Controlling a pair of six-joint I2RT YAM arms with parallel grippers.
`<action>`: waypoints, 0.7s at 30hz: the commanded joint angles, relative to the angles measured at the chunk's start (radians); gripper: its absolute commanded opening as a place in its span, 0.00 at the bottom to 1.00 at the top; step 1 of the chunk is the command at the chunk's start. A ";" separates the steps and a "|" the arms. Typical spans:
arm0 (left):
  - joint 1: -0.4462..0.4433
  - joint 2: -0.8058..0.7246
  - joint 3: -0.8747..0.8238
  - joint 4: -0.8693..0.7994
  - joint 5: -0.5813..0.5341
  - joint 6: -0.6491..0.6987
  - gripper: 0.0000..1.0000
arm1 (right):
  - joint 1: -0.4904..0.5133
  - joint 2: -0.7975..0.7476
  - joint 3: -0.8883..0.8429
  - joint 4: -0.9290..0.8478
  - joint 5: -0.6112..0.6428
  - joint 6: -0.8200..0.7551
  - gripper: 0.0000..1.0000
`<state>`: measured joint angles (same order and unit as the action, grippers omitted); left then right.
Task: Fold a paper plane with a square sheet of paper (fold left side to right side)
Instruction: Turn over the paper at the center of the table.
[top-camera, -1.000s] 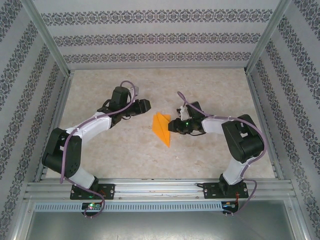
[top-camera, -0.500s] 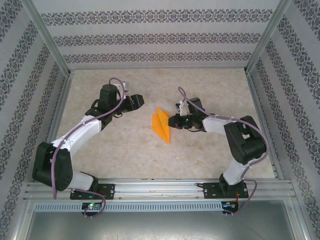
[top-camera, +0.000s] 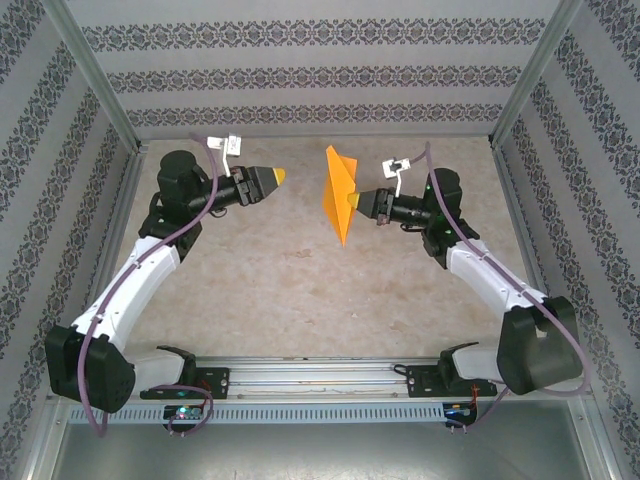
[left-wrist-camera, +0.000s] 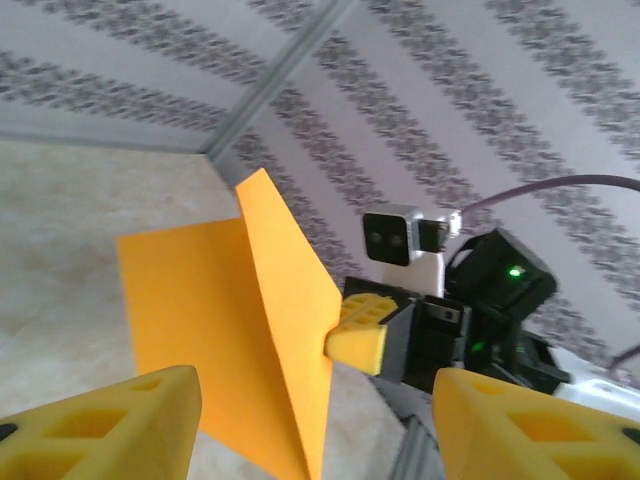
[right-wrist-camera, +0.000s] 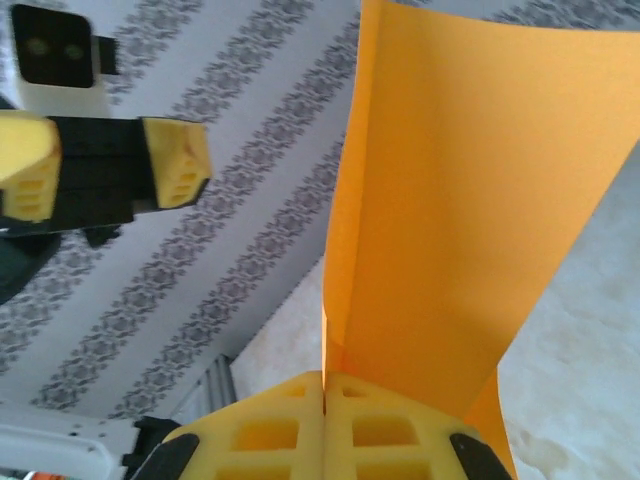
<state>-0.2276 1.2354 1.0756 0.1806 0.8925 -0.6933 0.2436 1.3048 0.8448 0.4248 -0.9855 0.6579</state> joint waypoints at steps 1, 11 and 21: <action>-0.013 0.024 0.033 0.157 0.142 -0.098 0.62 | 0.010 -0.038 0.043 0.148 -0.076 0.082 0.00; -0.088 0.078 0.083 0.126 0.163 -0.063 0.63 | 0.107 -0.024 0.095 0.208 -0.078 0.136 0.00; -0.115 0.103 0.097 0.125 0.168 -0.061 0.62 | 0.144 0.002 0.122 0.219 -0.079 0.154 0.00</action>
<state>-0.3233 1.3312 1.1370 0.2741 1.0340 -0.7639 0.3752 1.2930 0.9314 0.5922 -1.0420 0.8051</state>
